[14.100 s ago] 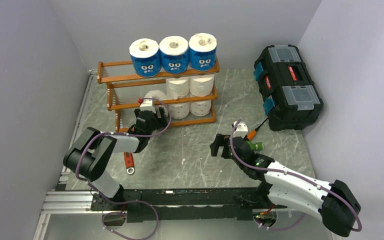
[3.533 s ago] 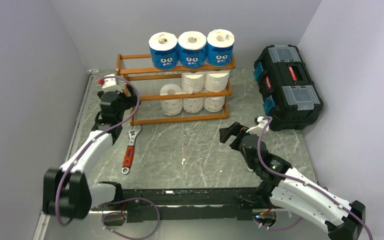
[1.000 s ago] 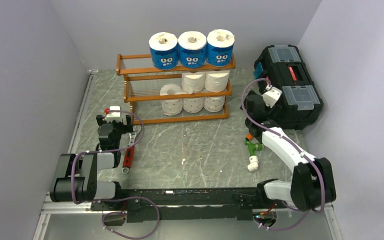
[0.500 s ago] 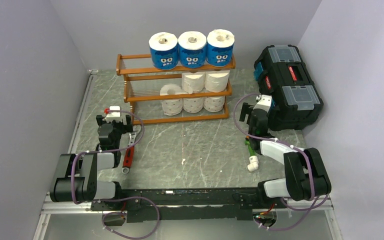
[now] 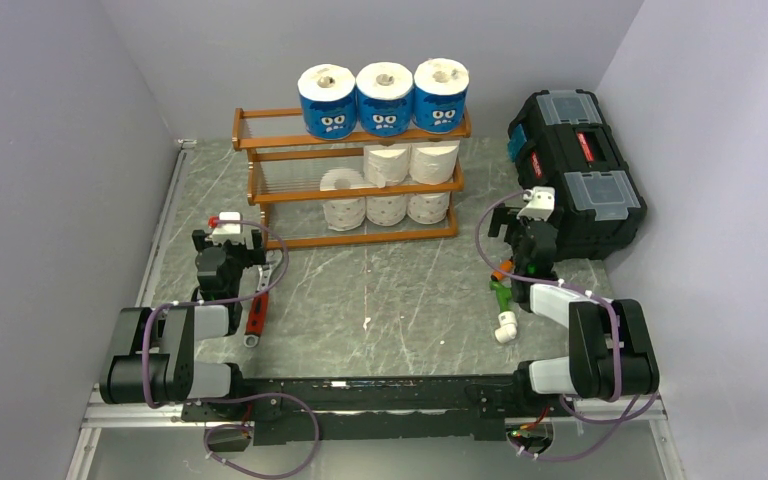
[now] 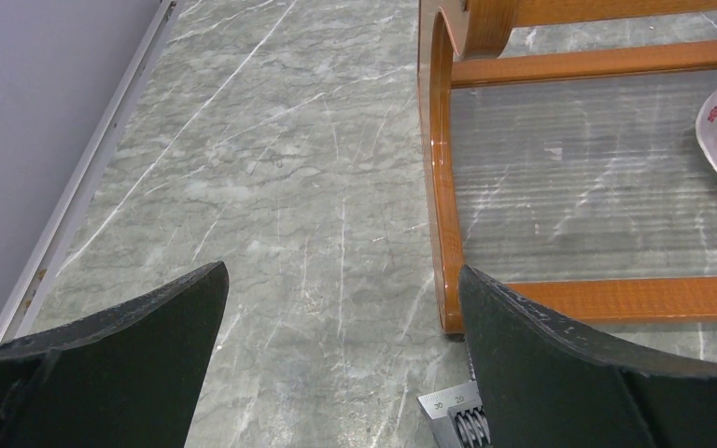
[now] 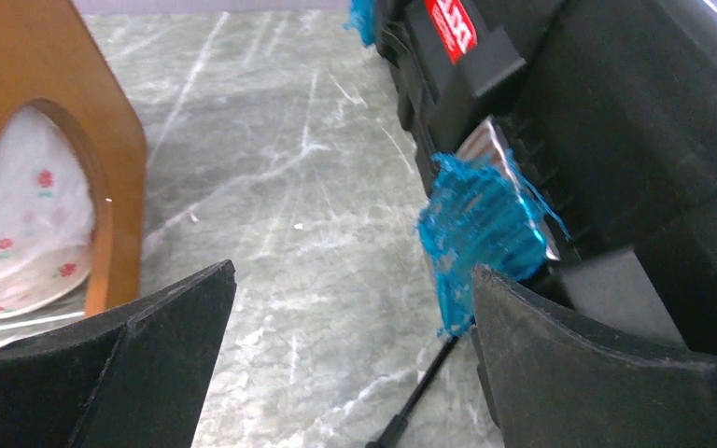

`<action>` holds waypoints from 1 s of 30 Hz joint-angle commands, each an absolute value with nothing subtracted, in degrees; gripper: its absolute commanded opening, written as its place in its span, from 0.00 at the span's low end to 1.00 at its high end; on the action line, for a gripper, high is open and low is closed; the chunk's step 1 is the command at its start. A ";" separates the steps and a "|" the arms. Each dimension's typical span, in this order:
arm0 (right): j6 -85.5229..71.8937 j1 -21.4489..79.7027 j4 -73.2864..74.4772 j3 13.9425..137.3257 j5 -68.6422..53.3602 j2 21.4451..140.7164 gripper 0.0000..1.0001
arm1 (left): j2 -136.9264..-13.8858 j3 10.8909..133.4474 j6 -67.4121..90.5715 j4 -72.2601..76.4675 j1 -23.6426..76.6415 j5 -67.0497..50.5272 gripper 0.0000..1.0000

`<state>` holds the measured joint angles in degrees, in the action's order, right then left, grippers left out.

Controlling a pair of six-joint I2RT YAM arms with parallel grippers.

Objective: Place and organize the paper towels onto the shelf
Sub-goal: Reset both arms

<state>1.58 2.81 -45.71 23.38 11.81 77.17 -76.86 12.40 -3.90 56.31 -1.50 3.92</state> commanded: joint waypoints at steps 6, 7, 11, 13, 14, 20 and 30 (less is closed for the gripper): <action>-3.25 2.44 -41.85 21.76 17.09 72.72 1.00 | -76.99 13.41 -4.75 59.15 -1.33 4.01 0.99; -1.83 2.39 -47.74 19.07 15.02 72.46 1.00 | -76.99 13.51 -4.75 59.13 -1.32 4.01 1.00; -0.79 2.69 -52.93 16.14 12.86 75.50 1.00 | -76.90 13.45 -4.72 59.15 -1.32 4.02 0.99; 3.67 3.90 -56.47 14.82 8.46 77.82 1.00 | -76.94 13.41 -4.73 59.15 -1.32 4.00 0.99; 5.38 4.62 -59.33 14.22 6.73 79.25 1.00 | -76.97 13.38 -4.70 59.15 -1.36 3.98 1.00; 2.75 4.58 -59.13 14.72 11.82 80.67 1.00 | -76.99 13.50 -4.72 59.08 -1.36 3.89 1.00; -2.50 0.44 -63.18 14.41 12.42 84.58 1.00 | -76.99 13.51 -4.75 58.97 -1.33 4.01 0.99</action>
<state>-1.32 0.93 -57.10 14.13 11.53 85.01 -76.86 12.40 -3.92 56.29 -1.50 3.95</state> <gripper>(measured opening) 0.994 0.995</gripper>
